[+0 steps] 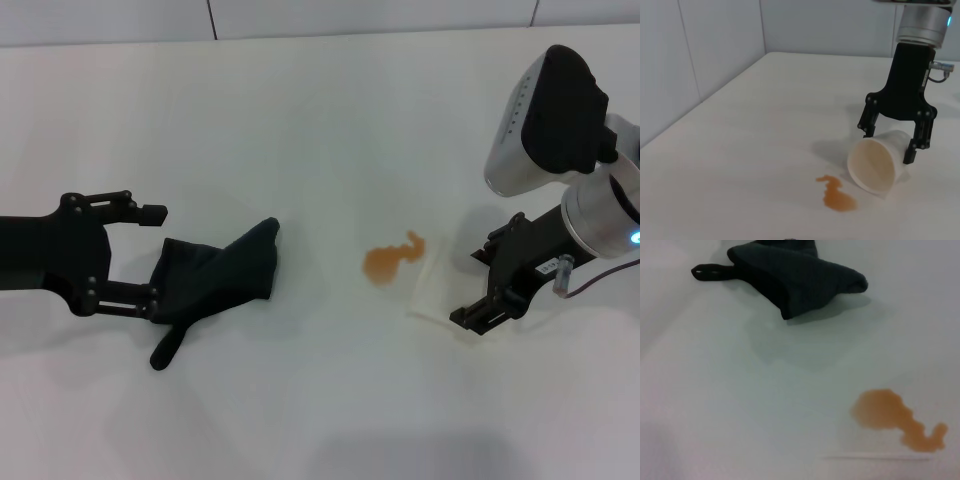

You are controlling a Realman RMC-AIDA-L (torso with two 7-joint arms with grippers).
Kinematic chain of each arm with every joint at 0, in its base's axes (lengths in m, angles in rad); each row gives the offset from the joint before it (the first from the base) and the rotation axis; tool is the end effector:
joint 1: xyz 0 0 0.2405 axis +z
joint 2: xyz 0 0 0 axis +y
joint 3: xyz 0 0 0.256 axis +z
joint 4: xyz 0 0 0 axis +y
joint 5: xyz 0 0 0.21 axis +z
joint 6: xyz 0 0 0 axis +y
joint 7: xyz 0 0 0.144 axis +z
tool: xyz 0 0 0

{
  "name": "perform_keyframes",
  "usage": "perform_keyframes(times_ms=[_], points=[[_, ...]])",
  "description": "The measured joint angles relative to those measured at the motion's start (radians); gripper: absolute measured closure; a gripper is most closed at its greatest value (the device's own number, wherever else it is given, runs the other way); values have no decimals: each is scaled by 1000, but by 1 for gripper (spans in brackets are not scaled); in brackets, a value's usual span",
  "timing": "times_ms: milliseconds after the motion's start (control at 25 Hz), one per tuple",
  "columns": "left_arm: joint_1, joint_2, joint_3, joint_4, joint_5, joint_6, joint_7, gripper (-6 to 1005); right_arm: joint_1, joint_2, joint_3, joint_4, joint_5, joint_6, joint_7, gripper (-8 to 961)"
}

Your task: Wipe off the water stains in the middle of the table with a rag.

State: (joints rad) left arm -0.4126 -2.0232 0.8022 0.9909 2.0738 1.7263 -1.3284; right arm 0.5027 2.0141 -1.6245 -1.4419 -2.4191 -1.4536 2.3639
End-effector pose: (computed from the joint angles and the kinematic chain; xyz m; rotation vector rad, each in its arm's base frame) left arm -0.2711 0.3070 0.0526 -2.8735 -0.2379 -0.3686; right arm 0.1710 0.3289 -0.0230 -2.8184 0.4812 -0.4802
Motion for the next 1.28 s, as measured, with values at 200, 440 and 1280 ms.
perform_keyframes(times_ms=[200,440,1280], points=[[0,1,0,-1,0,-1,0,132,0,0,0,-3,0,-1,0,207],[2,1,0,-2,0,-3,0,133,-11,0,13,-35,1,0,0,249],[7,-4,-37,-8,-1,1,24,137,-220,-4,271,141,472,230,-440,261]])
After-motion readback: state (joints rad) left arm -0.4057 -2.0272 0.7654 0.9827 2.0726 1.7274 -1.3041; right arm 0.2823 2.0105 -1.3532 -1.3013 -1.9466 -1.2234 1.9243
